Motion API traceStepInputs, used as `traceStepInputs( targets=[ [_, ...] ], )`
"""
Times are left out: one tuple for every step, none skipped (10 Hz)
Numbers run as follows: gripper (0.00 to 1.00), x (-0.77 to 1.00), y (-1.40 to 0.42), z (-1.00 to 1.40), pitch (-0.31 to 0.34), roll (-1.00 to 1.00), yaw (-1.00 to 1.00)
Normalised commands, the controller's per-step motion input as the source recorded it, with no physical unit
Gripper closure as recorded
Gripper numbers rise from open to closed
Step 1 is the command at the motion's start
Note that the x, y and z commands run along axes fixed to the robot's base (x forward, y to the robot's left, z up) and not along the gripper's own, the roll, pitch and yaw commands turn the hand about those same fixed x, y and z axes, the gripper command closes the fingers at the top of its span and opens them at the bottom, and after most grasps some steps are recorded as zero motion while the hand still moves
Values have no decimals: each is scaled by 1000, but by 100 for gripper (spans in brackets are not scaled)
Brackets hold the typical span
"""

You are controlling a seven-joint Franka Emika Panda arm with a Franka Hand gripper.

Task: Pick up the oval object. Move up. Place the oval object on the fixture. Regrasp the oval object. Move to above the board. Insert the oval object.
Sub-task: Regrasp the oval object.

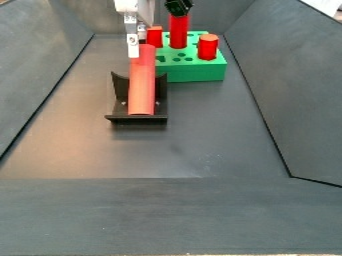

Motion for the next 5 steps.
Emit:
traceStepInputs(
  targets=[
    [0,80,-8,4,220,-54,54],
    [0,80,-8,4,220,-54,54],
    [0,80,-8,4,219,-54,54],
    [0,80,-8,4,219,-54,54],
    [0,80,-8,4,219,-54,54]
  ],
)
